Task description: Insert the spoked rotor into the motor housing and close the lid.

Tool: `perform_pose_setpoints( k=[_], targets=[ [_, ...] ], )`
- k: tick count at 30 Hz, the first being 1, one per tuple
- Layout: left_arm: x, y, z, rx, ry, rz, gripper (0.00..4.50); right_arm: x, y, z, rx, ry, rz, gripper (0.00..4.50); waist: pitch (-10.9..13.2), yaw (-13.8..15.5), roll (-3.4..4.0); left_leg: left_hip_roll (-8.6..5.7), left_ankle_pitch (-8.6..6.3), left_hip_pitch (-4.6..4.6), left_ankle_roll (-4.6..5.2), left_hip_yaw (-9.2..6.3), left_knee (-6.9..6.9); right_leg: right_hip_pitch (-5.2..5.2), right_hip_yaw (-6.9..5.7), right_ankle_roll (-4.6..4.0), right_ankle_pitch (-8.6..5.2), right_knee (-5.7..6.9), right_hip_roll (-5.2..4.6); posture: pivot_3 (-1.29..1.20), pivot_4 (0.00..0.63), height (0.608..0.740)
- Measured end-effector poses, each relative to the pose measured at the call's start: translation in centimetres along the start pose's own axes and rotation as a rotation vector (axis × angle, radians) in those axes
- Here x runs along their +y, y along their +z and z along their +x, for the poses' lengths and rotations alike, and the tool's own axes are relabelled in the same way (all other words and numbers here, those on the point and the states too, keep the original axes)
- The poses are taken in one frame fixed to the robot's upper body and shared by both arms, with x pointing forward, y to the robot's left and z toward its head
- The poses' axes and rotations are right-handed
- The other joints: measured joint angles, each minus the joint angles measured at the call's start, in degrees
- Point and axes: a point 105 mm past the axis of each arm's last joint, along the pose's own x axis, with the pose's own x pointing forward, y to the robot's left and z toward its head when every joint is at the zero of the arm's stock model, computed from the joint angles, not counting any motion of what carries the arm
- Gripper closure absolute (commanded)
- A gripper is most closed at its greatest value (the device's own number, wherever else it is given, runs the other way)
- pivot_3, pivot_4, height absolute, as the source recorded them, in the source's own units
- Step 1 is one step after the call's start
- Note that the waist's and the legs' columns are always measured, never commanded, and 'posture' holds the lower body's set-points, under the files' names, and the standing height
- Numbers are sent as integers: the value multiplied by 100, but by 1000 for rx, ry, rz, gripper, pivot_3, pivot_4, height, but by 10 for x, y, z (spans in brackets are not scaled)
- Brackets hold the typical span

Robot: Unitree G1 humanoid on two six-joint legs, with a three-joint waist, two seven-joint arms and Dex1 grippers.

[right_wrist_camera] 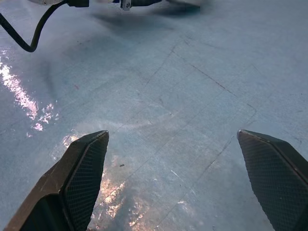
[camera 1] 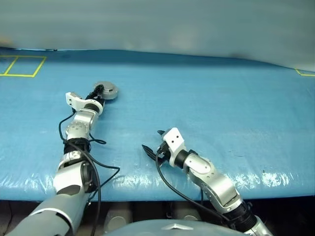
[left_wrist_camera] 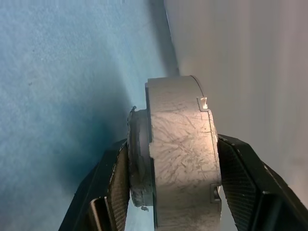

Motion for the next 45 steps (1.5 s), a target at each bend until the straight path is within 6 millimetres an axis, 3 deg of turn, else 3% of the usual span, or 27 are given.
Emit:
perform_pose_setpoints(
  k=[3, 9, 10, 15, 22, 24, 29, 37, 45],
  targets=[
    [-2, -3, 4, 13, 0, 23, 2125, 1, -1, 0, 2, -3, -3, 0, 0, 15, 0, -2, 2, 0, -3, -4, 2, 2, -6, 0, 0, 3, -3, 0, 150, 740],
    [3, -6, 4, 50, 47, 41, 106, 3, -6, -1, 15, -1, 4, 0, -6, 8, 1, -1, -5, 20, 10, -7, 8, 19, -6, 3, 2, 15, -3, 0, 150, 740],
    [4, -5, 1, 54, 46, 48, 46, 4, -5, -1, 12, 0, 7, 0, -8, -5, 4, -2, -5, 37, 10, -4, 5, 31, 0, 3, 2, 19, -4, 0, 150, 740],
    [24, -3, -25, 94, 77, 74, 46, 6, -5, 0, 11, 12, 16, 0, -25, -106, 19, 0, -6, 96, 11, -2, -8, 76, 22, 3, 1, 26, -6, 0, 150, 740],
    [48, -18, -99, 249, 109, 207, 46, 8, -4, 1, 9, 34, 57, 0, -67, -125, 55, 0, -9, 192, 12, 3, -28, 149, 32, 8, -32, 27, -13, 0, 150, 740],
    [51, -23, -121, 291, 107, 334, 46, 6, -4, 1, 6, 26, 88, 0, -73, -130, 59, 1, -7, 198, 9, 6, -28, 150, 36, -9, -41, 31, -13, 0, 150, 740],
    [59, -36, -166, 354, 80, 870, 46, -14, -7, 0, -16, -55, 145, 0, -76, -141, 57, 26, -4, 195, 5, 36, -43, 121, 59, -30, -50, 33, -28, 0, 150, 740],
    [70, -38, -180, 234, 45, 1308, 46, -40, -9, -1, -43, -137, 10, 0, -67, -107, 43, 27, -4, 155, 16, 74, -73, 65, 69, -39, -53, 26, -40, 0, 150, 740],
    [34, -42, -171, 8, -181, 1478, 46, -39, -5, -9, -149, -204, 15, 0, -67, -39, 39, 28, -8, 87, 23, 77, -74, 8, 48, -39, -22, 21, -36, 0, 150, 740]
  ],
)
